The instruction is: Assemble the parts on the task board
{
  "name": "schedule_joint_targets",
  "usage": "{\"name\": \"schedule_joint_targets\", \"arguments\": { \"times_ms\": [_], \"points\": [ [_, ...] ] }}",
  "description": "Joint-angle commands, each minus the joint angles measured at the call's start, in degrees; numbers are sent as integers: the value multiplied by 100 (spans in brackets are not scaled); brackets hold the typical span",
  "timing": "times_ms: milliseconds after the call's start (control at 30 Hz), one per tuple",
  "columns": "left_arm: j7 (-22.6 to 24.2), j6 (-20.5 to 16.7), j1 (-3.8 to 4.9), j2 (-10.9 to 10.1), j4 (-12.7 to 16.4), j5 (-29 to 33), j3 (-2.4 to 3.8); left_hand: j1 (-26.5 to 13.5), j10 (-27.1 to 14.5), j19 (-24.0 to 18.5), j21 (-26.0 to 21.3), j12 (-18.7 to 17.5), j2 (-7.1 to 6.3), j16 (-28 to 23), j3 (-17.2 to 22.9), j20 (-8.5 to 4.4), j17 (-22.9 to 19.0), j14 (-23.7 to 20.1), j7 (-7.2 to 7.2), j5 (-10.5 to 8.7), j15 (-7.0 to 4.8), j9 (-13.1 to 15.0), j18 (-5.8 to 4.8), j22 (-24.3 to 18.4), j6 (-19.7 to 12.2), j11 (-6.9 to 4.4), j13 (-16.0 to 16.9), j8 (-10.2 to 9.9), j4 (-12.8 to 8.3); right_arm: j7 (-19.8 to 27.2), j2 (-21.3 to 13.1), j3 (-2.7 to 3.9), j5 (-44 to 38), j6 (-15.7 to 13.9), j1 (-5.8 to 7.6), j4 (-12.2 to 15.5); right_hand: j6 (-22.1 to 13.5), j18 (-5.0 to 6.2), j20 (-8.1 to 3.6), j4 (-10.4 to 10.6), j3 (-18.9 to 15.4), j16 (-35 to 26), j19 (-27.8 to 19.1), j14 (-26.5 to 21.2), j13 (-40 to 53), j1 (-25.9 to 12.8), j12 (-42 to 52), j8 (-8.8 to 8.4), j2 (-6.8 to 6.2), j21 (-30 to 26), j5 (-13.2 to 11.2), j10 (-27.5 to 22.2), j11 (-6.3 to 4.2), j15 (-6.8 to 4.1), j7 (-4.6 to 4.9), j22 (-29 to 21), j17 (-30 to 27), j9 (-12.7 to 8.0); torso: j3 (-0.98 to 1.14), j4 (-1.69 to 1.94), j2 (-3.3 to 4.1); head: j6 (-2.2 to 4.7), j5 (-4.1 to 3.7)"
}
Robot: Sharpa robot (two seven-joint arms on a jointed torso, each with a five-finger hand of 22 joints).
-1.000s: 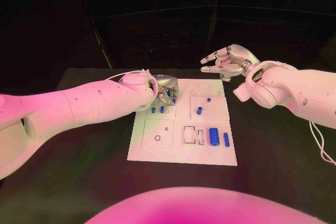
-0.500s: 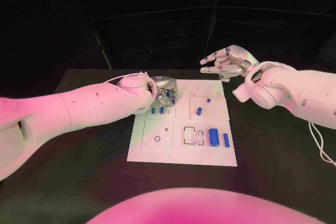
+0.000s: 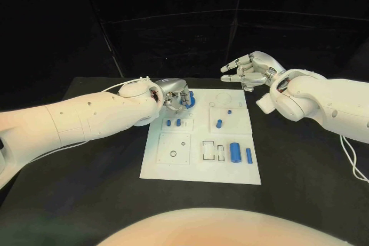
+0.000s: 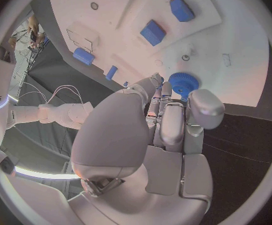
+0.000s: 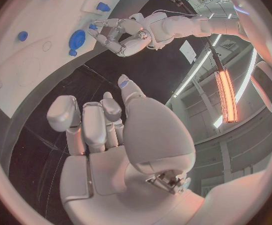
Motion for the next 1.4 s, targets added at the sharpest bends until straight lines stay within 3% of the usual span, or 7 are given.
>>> {"name": "schedule_joint_targets", "arguments": {
  "times_ms": [33,567,867,1400],
  "points": [
    [127,-310,5,-112,97,176,15,-29,15,3,26,-47,-33,41,37,-28,1,126,38,19,10,-9,-90,8,30,26,0,-31,-9,58,1,4,18,43,9,-4,-31,37,-21,0,-31,-19,-24,86,6,-10,-3,21,38,-30,4,-7,-23,-38,-7,0,7,-1,-1,8,2,7,9],
    [-116,129,3,-536,274,328,22,-82,56,2,45,-75,-55,43,66,-22,-21,121,36,14,13,-11,-92,34,63,26,7,-39,-20,56,1,3,18,55,7,-40,-31,37,-21,0,-31,-19,-24,86,6,-10,-3,21,38,-30,4,-7,-23,-38,-7,0,7,-1,4,-6,2,-9,83],
    [-200,312,-8,-505,222,441,19,-116,57,2,63,-100,-71,37,76,-19,-42,115,38,12,15,-17,-95,57,59,28,6,-55,-21,56,2,3,18,58,7,-43,-31,37,-21,0,-31,-19,-24,86,6,-10,-3,21,38,-30,4,-7,-23,-38,-7,0,7,-1,2,-23,7,-19,89],
    [-308,500,-16,-395,117,457,15,-134,58,-1,65,-115,-75,33,84,-17,-55,111,41,12,17,-21,-95,63,56,30,6,-64,-21,58,10,3,18,53,7,-42,-31,37,-21,0,-31,-19,-24,86,6,-10,-3,21,38,-30,4,-7,-23,-38,-7,0,7,-1,3,-12,4,-26,88]
  ]
}}
